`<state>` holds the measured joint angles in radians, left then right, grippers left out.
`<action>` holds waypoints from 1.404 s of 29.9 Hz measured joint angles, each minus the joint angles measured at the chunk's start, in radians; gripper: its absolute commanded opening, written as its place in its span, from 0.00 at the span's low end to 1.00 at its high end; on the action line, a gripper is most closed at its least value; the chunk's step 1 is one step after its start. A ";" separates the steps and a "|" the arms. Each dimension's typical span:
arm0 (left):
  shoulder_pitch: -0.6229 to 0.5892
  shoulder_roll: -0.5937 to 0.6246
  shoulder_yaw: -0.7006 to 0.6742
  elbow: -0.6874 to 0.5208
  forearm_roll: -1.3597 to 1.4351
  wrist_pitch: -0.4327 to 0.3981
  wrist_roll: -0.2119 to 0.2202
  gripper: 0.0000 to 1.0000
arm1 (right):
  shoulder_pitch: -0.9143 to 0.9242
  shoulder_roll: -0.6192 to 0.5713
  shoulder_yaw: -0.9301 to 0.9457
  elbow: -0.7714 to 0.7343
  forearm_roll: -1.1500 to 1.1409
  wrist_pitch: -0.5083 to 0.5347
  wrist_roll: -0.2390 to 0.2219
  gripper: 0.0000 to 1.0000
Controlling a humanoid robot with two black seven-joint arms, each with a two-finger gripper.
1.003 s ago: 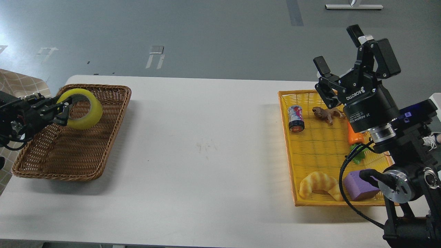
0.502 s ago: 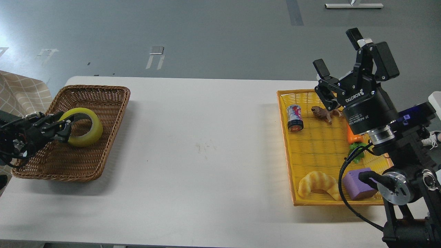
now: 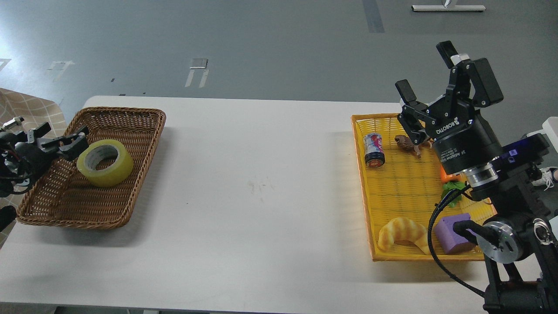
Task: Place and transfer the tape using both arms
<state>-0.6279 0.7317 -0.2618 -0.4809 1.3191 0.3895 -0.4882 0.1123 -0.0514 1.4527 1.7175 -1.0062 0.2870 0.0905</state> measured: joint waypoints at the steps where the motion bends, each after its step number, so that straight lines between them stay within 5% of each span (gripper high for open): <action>1: -0.010 -0.028 0.001 -0.004 -0.059 0.000 0.000 0.98 | -0.003 0.004 0.001 0.001 0.000 0.000 0.000 1.00; 8: -0.120 -0.139 -0.001 -0.053 -0.334 -0.003 0.000 0.98 | -0.009 0.008 0.003 0.005 0.000 0.002 0.000 1.00; 23: -0.195 -0.164 -0.105 -0.754 -0.563 -0.008 -0.001 0.98 | -0.013 -0.001 0.007 0.005 -0.036 0.003 0.000 1.00; 36: -0.114 -0.341 -0.195 -0.870 -0.741 -0.018 0.000 0.98 | 0.114 0.008 0.003 -0.051 -0.160 -0.007 -0.011 1.00; 42: -0.139 -0.344 -0.232 -0.906 -0.750 -0.175 0.000 0.98 | 0.190 0.010 0.000 -0.099 -0.154 -0.008 -0.011 1.00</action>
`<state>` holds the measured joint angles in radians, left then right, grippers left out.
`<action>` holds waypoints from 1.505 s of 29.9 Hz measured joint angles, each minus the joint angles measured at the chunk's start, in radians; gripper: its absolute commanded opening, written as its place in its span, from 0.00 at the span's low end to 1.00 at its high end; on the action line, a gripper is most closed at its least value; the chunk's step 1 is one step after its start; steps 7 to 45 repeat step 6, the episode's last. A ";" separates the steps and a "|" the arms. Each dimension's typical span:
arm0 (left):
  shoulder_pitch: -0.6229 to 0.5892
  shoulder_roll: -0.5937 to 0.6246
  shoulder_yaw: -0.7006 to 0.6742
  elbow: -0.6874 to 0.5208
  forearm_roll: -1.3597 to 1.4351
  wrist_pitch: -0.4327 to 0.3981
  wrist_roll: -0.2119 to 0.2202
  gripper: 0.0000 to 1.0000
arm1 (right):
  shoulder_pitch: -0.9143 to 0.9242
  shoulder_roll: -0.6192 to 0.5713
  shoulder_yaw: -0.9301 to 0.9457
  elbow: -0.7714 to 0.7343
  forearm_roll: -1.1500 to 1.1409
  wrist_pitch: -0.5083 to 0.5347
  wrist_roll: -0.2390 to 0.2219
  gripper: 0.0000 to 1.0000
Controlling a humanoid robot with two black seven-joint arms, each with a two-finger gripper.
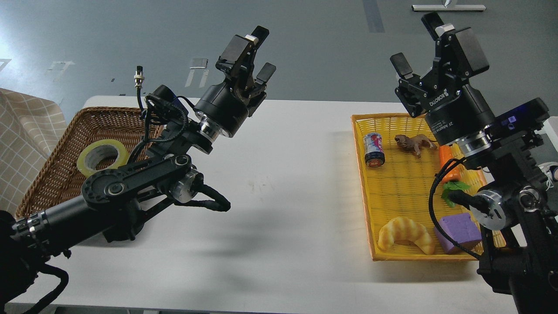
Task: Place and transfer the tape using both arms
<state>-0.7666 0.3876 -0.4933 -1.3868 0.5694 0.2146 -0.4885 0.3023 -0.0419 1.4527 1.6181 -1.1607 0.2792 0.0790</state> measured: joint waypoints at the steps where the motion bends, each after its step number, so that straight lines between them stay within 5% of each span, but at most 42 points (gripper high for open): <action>1: -0.009 -0.001 -0.024 -0.001 -0.004 -0.031 0.000 0.98 | 0.011 0.000 0.000 -0.003 0.002 0.000 0.002 1.00; 6: 0.009 -0.080 -0.234 0.001 -0.069 -0.178 0.030 0.98 | 0.037 -0.002 0.001 -0.005 0.004 0.008 0.008 1.00; 45: 0.009 -0.080 -0.234 0.001 -0.069 -0.178 0.030 0.98 | 0.037 -0.002 0.001 -0.005 0.004 0.008 0.008 1.00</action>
